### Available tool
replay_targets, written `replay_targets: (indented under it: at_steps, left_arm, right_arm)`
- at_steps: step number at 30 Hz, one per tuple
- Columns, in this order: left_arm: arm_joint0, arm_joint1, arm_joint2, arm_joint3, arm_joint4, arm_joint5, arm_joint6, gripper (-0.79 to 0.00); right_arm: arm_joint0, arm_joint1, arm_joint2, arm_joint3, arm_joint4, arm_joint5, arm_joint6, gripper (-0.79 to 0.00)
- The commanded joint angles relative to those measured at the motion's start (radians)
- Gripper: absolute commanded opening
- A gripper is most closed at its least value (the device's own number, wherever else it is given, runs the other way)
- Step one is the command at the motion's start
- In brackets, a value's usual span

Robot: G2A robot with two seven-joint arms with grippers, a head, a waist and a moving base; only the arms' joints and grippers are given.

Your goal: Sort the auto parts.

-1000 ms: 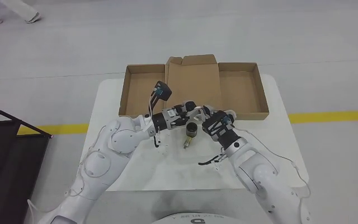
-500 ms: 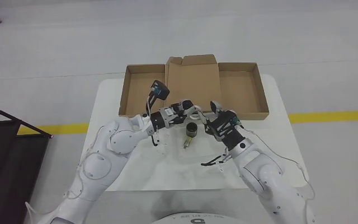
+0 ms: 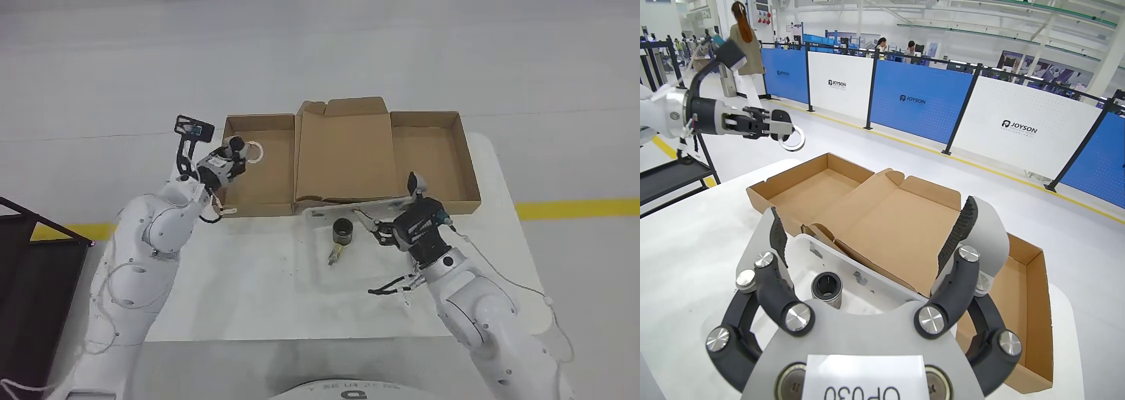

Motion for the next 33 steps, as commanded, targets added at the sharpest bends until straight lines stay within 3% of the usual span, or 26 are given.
replay_targets:
  at_steps: [1, 7, 16, 17, 19, 20, 21, 22, 24, 26, 33]
  left_arm:
    - [-0.042, -0.008, 0.045, 0.068, 0.029, 0.028, -0.034, -0.785]
    - [-0.174, -0.039, 0.176, 0.255, 0.051, 0.100, -0.179, -0.785]
    - [-0.284, -0.083, 0.280, 0.430, 0.005, 0.150, -0.191, -0.770]
    - [-0.290, -0.086, 0.283, 0.438, 0.000, 0.155, -0.186, -0.723]
    - [-0.298, -0.090, 0.288, 0.449, -0.003, 0.154, -0.181, -0.542]
    - [-0.302, -0.092, 0.291, 0.454, -0.001, 0.151, -0.177, -0.397]
    - [-0.303, -0.092, 0.292, 0.454, -0.001, 0.147, -0.174, 0.000]
    - [-0.303, -0.093, 0.292, 0.455, 0.000, 0.145, -0.169, 0.000]
    - [-0.300, -0.095, 0.286, 0.449, -0.015, 0.148, -0.160, 0.000]
    - [-0.300, -0.095, 0.286, 0.449, -0.015, 0.148, -0.160, 0.000]
    - [-0.300, -0.095, 0.286, 0.449, -0.015, 0.148, -0.160, 0.000]
  right_arm:
    - [0.000, -0.001, -0.003, 0.000, -0.005, 0.006, 0.004, -0.040]
    - [0.011, -0.003, -0.008, 0.005, -0.005, 0.016, 0.013, -0.040]
    - [0.017, -0.006, -0.006, 0.010, 0.000, 0.025, 0.019, -0.077]
    - [0.017, -0.007, -0.006, 0.010, 0.000, 0.024, 0.019, -0.102]
    - [0.017, -0.007, -0.005, 0.010, -0.002, 0.026, 0.020, -0.219]
    - [0.017, -0.007, -0.005, 0.010, -0.002, 0.026, 0.020, -0.228]
    - [0.017, -0.008, -0.005, 0.010, -0.002, 0.026, 0.020, -0.228]
    - [0.017, -0.008, -0.006, 0.010, -0.002, 0.026, 0.020, -0.225]
    - [0.017, -0.008, -0.006, 0.010, -0.004, 0.026, 0.018, -0.148]
    - [0.017, -0.009, -0.006, 0.010, -0.002, 0.027, 0.017, 0.000]
    - [0.016, -0.009, -0.006, 0.010, -0.003, 0.027, 0.016, 0.000]
